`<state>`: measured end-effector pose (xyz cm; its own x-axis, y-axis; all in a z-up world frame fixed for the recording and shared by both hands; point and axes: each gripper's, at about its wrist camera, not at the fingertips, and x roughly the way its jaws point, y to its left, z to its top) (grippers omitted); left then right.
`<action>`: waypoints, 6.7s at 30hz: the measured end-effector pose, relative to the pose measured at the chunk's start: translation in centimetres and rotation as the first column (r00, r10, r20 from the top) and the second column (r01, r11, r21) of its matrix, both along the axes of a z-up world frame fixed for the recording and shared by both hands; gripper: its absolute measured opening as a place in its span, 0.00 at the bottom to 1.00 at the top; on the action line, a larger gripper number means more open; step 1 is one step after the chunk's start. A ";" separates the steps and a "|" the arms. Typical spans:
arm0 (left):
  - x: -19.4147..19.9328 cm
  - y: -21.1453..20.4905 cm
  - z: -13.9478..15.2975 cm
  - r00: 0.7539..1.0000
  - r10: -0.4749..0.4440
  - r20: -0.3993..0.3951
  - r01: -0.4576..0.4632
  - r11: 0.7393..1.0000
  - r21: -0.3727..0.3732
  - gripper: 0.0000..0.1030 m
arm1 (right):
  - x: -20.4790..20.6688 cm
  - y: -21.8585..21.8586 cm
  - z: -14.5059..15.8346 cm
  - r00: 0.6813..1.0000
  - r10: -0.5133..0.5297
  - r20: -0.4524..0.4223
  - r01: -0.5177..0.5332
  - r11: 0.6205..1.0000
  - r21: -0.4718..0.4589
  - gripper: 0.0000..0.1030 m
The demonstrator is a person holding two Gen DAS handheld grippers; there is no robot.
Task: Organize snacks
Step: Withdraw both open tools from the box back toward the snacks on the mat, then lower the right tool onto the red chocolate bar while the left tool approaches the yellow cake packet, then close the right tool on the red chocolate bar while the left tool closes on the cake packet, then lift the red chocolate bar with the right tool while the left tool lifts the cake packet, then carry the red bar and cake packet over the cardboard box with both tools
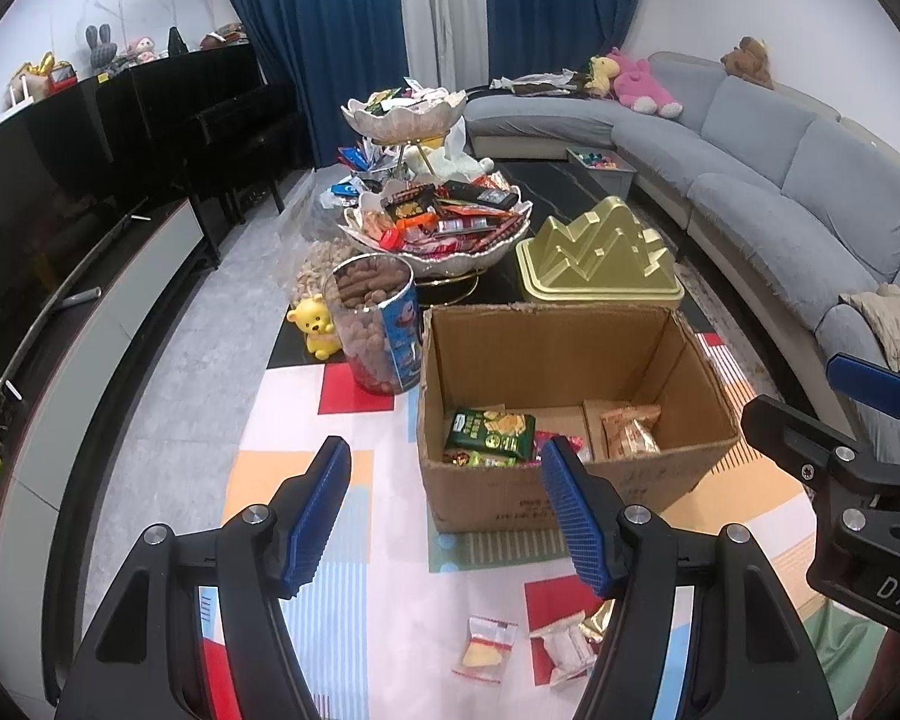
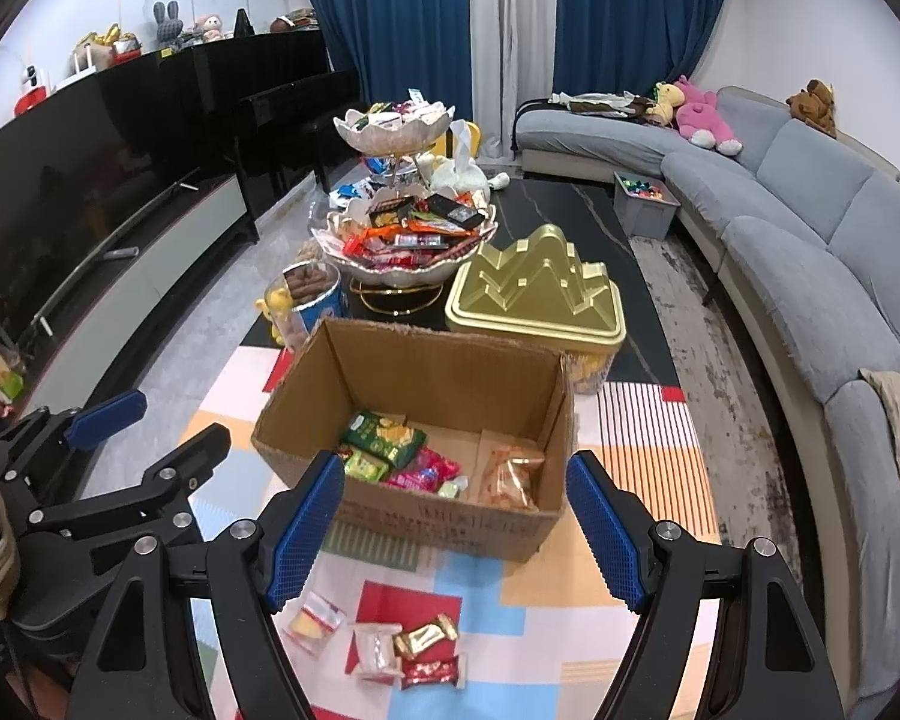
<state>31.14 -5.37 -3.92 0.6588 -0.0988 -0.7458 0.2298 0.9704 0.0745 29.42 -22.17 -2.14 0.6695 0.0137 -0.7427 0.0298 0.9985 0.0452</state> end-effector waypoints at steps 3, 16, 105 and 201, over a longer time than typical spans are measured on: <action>-0.6 0.2 -0.2 1.000 0.000 -0.003 0.000 1.000 0.003 0.63 | -0.6 0.1 -0.4 1.000 0.000 -0.010 0.000 1.000 -0.001 0.75; -2.8 0.6 -2.0 0.999 -0.011 -0.039 0.012 1.000 0.015 0.63 | -2.5 0.3 -1.6 0.999 0.001 -0.033 -0.002 1.000 -0.018 0.75; -4.1 1.0 -22.5 0.898 -0.095 -0.431 0.128 0.991 0.049 0.64 | -5.7 2.7 -22.8 0.879 0.061 -0.473 -0.057 0.998 0.023 0.75; -7.3 -0.3 -7.4 0.971 -0.100 -0.216 0.109 0.994 0.029 0.33 | -7.9 0.2 -8.4 0.977 -0.007 -0.213 0.017 0.999 0.046 0.48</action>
<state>23.85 -5.65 -11.30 0.4715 -0.1253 -0.8729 0.3443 0.9374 0.0514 21.48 -21.97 -10.57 0.4967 0.0447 -0.8668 0.0559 0.9949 0.0834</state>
